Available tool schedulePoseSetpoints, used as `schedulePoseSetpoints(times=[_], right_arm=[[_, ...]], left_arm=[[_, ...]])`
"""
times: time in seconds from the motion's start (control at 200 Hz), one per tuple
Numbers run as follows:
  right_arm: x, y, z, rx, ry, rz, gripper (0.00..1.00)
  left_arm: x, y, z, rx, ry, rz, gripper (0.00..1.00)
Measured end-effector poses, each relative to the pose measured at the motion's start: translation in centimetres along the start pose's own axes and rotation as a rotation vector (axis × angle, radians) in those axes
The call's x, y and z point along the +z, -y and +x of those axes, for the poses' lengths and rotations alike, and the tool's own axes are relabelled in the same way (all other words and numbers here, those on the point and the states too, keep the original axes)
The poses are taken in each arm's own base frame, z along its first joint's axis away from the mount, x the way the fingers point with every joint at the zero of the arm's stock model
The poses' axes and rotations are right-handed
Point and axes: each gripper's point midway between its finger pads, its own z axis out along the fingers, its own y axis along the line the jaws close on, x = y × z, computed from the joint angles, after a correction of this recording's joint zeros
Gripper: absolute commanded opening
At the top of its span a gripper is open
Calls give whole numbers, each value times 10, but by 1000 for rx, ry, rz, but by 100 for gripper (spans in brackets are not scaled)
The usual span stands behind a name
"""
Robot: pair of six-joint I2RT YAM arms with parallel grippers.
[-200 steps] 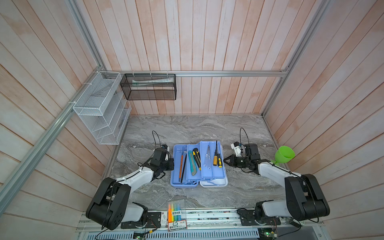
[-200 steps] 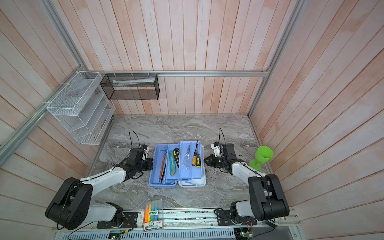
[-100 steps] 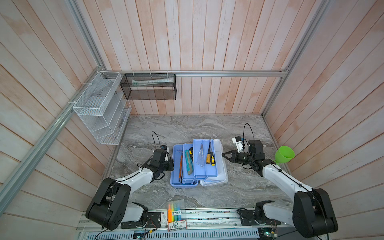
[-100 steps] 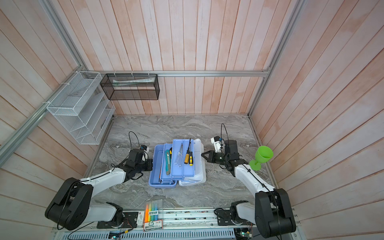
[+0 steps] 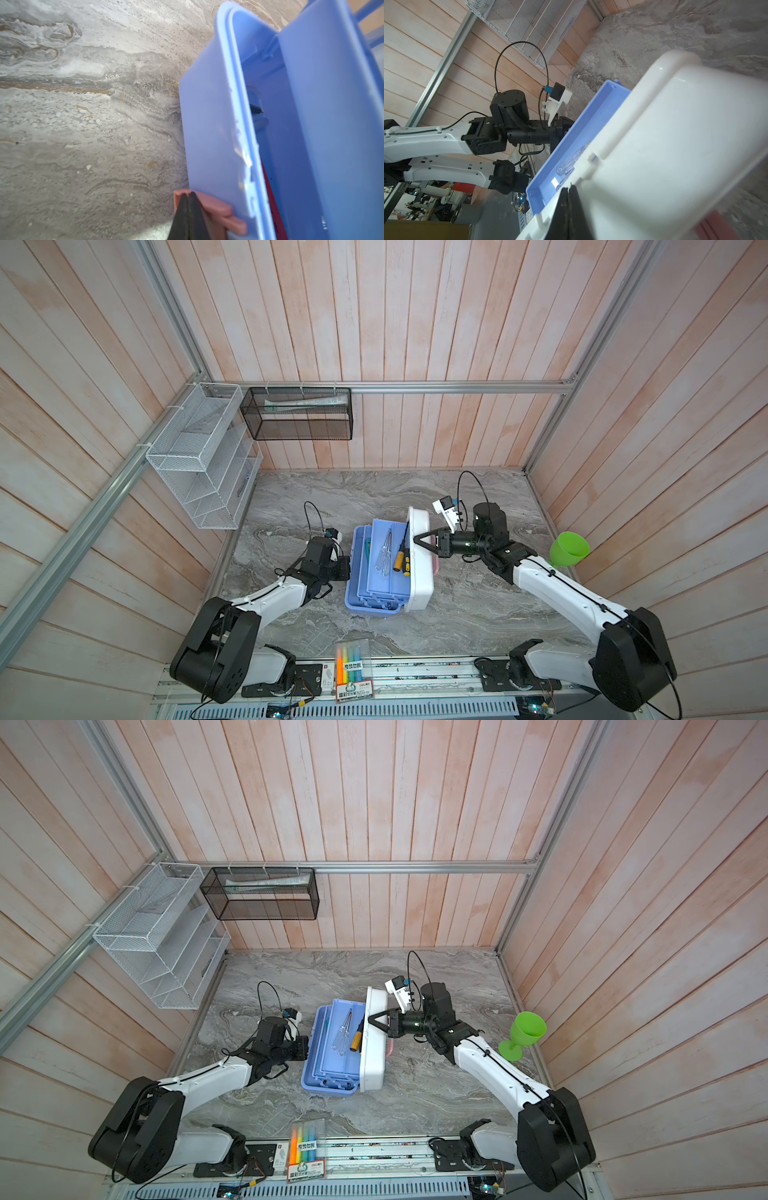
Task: Pack the tool kit
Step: 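Swing the white lid up and over onto the blue tray with the right gripper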
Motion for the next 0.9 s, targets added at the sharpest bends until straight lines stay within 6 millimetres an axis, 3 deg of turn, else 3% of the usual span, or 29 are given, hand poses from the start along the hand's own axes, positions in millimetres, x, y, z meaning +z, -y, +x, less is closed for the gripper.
schedulePoseSetpoints(times=[0.445,0.725,0.84,0.895], right_arm=[[117,-58,-12,-134,-113,-225,0],[201,-28,10,-81,-258,-198,0],[211,-35,-4,-117,-251,-171,1],[210,-41,-18,-149,-221,-152,7]], left_arm=[[-1,2,10,-18,8,30,3],[-5,7,20,-53,-1,61,3],[-6,4,19,-88,0,51,6],[-7,1,19,-113,-4,36,9]])
